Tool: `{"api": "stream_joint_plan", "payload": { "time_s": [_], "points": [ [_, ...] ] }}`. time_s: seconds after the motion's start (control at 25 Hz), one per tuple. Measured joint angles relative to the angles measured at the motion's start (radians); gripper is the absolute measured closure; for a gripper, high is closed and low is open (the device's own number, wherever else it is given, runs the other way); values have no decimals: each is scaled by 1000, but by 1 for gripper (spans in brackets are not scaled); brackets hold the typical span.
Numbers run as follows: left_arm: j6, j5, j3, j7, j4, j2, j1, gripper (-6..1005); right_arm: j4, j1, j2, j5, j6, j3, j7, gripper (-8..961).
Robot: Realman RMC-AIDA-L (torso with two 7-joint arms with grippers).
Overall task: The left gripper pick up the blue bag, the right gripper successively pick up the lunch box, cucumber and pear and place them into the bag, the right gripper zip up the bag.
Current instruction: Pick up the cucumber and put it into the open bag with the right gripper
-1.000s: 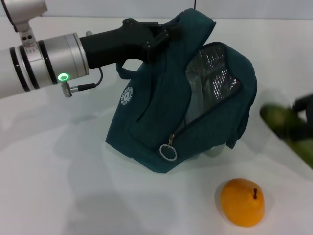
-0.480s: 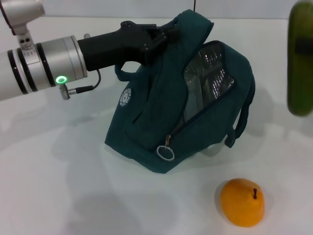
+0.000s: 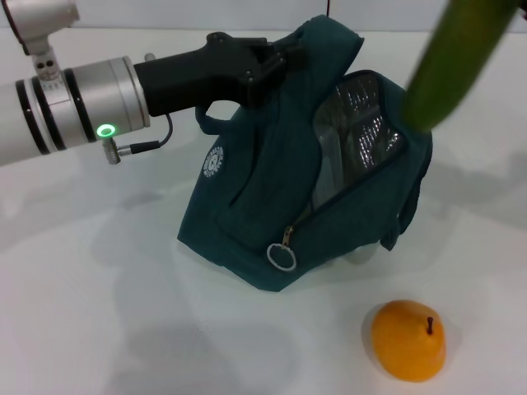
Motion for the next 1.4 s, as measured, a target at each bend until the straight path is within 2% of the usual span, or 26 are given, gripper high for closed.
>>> {"api": "stream_joint_plan", "payload": {
  "time_s": [0.24, 0.52, 0.68, 1.04, 1.24, 1.4],
  "points": [
    [-1, 1, 0, 0, -2, -2, -9, 959, 153, 93, 3, -46, 12, -11, -55, 411],
    [-1, -2, 0, 0, -2, -2, -5, 960, 208, 92, 13, -48, 30, -121, -122, 410],
    [-1, -1, 0, 1, -2, -2, -6, 960, 237, 74, 14, -48, 40, -137, -203, 410],
    [-5, -3, 11, 3, -2, -2, -9, 960, 449, 79, 18, -37, 83, -153, -517, 411],
    [-6, -5, 13, 9, -2, -3, -12, 960, 551, 111, 18, -37, 108, -156, -595, 411],
    [-8, -6, 14, 11, -2, -4, -17, 960, 581, 128, 18, -36, 163, -187, -612, 388]
  ]
}}
